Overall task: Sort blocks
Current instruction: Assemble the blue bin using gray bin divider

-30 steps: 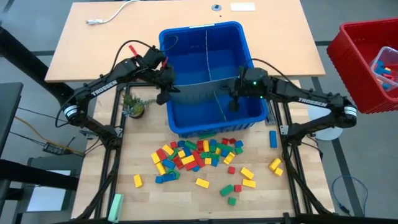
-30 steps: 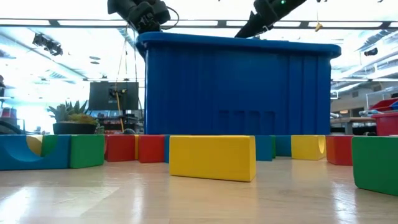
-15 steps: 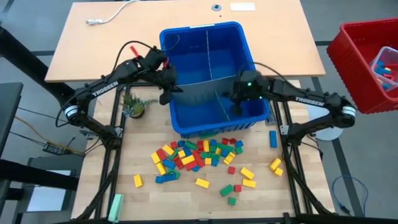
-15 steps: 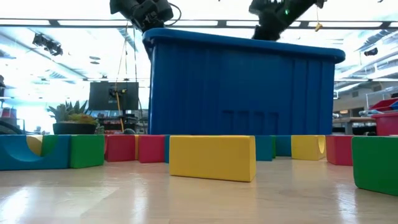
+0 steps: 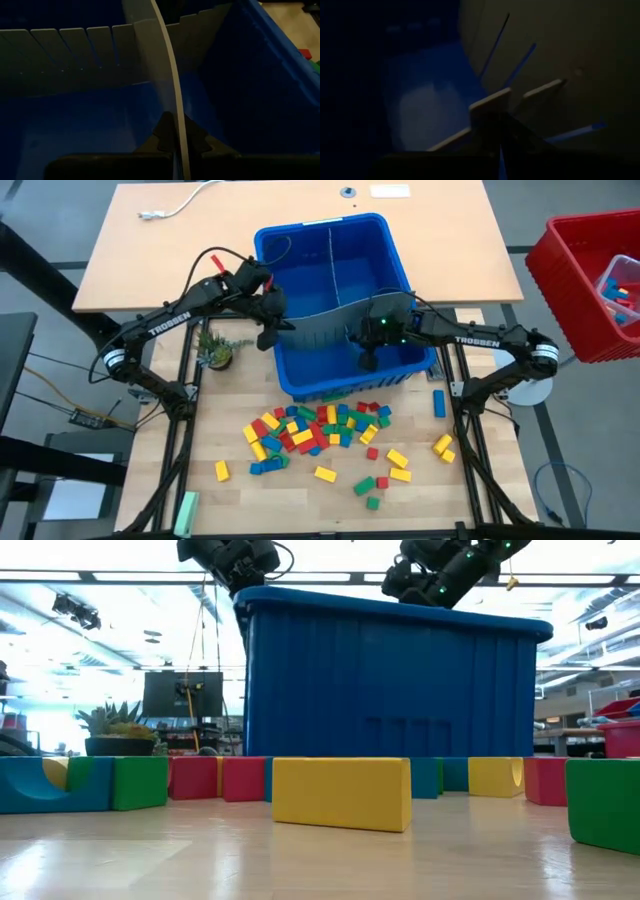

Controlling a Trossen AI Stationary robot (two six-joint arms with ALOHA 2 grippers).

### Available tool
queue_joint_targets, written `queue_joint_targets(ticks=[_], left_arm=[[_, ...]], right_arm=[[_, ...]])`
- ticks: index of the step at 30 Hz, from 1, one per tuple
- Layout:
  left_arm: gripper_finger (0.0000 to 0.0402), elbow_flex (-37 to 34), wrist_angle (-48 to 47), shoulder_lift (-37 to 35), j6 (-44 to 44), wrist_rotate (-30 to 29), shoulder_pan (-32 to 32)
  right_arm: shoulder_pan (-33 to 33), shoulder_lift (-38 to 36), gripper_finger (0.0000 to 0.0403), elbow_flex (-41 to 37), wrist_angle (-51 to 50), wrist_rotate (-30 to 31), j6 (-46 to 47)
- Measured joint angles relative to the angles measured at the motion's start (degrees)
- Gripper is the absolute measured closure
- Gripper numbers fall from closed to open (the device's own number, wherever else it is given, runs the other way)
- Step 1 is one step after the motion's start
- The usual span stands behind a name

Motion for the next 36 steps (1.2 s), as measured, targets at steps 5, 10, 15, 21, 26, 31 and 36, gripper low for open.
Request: queue_joint_targets(ticks=[5, 10, 15, 21, 26, 31, 36], left_arm=[[0.0389, 0.0, -0.1, 0.1, 0.0, 0.3, -0.1], [0.0389, 0.0, -0.2, 0.2, -0.2, 3.8, -0.2], [0.0389, -0.1, -0.3, 0.2, -0.5, 0.2, -0.8], [0.0389, 0.1, 1.2, -0.2, 0.2, -6.8, -0.9], [0.0389, 0.1, 2.9, 0.0, 0.8, -9.5, -1.4], [0.0389, 0.1, 2.6, 0.1, 3.6, -10.3, -2.5], [0.0389, 0.1, 2.5, 0.1, 3.8, -10.4, -2.6]], right_arm=[[-0.1, 0.0, 0.0401, 0.0, -0.3, 0.4, 0.7], [-0.2, -1.4, 0.0401, 0.0, -0.1, 1.8, 1.8], [-0.3, -5.1, 0.0401, 0.0, 0.3, 2.6, 4.0], [-0.2, -9.5, 0.0401, 0.0, -0.7, 2.4, 5.8], [-0.3, -12.5, 0.0402, 0.0, 0.3, 3.2, 5.8], [-0.3, -14.2, 0.0402, 1.9, 3.2, 3.3, 5.5], [-1.5, -13.6, 0.0402, 7.5, 2.4, 4.2, 3.6]])
